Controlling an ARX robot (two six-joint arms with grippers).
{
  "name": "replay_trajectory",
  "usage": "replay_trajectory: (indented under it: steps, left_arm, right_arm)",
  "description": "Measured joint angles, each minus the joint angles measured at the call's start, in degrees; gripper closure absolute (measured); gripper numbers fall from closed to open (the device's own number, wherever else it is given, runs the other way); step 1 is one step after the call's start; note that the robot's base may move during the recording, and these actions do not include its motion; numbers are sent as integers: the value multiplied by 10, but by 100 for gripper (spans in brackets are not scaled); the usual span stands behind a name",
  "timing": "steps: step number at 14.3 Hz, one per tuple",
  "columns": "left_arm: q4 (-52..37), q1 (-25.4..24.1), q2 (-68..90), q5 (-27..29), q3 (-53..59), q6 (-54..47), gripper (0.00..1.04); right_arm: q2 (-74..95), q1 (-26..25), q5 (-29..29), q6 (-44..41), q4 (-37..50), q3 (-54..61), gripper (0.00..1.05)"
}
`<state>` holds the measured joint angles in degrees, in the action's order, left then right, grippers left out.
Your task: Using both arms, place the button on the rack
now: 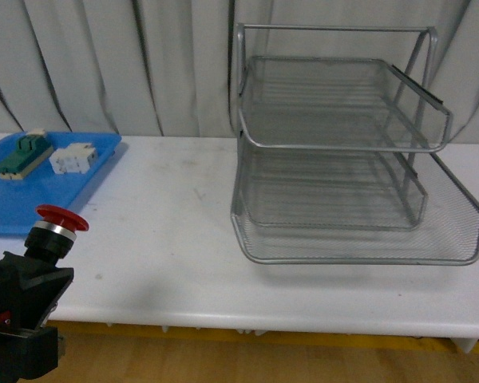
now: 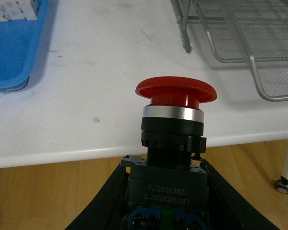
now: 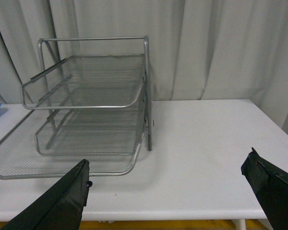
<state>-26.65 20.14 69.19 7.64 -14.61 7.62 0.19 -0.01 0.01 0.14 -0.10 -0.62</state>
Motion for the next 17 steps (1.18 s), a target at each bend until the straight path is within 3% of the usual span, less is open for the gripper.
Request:
replay_trajectory:
  steps: [13, 14, 15, 17]
  left_arm:
    - [24, -4, -30, -5, 16, 11, 69]
    - [42, 19, -68, 5, 11, 22, 69]
    - [23, 77, 44, -13, -78, 25, 69]
    - [80, 157, 282, -73, -315, 26, 69]
  right_arm:
    - [0, 0, 0, 0, -1, 0, 6]
    - [0, 0, 0, 0, -1, 0, 6]
    - [0, 0, 0, 0, -1, 0, 6]
    - [0, 0, 0, 0, -1, 0, 6]
